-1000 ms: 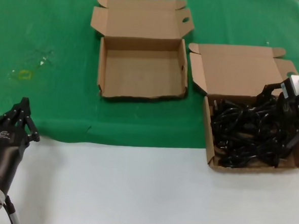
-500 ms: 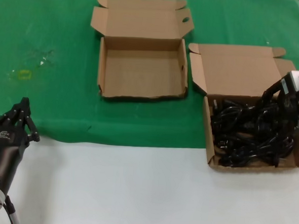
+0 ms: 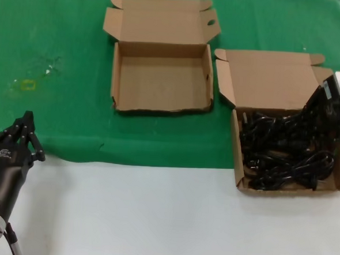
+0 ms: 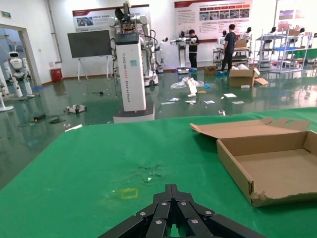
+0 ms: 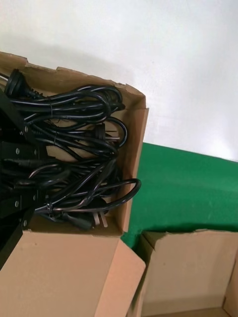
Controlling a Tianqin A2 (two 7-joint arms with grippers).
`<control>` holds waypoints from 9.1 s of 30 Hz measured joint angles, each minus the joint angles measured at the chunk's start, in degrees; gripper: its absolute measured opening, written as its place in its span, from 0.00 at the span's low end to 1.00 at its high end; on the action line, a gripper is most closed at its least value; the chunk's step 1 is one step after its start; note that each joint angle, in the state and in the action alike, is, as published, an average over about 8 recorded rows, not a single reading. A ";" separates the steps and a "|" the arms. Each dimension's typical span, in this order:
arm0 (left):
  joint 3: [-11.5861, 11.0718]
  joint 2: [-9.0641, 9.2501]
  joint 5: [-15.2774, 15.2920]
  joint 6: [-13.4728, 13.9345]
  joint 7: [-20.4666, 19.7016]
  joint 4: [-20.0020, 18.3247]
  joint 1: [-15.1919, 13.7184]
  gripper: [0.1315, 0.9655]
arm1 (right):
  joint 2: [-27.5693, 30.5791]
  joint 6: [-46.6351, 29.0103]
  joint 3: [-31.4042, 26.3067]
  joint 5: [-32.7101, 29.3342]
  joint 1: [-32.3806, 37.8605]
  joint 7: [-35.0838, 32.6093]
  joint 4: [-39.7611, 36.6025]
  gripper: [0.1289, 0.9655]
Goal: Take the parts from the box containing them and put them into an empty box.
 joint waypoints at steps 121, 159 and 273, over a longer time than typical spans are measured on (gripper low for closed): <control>0.00 0.00 0.00 0.00 0.00 0.00 0.00 0.01 | -32.66 40.09 -28.37 32.19 8.40 -5.41 -28.55 0.11; 0.00 0.00 0.00 0.00 0.00 0.00 0.00 0.05 | -20.81 32.16 2.72 43.17 1.67 -13.94 -18.02 0.83; 0.00 0.00 -0.02 0.00 0.02 0.00 0.00 1.00 | -15.65 77.43 36.49 33.79 -73.50 17.91 51.44 1.00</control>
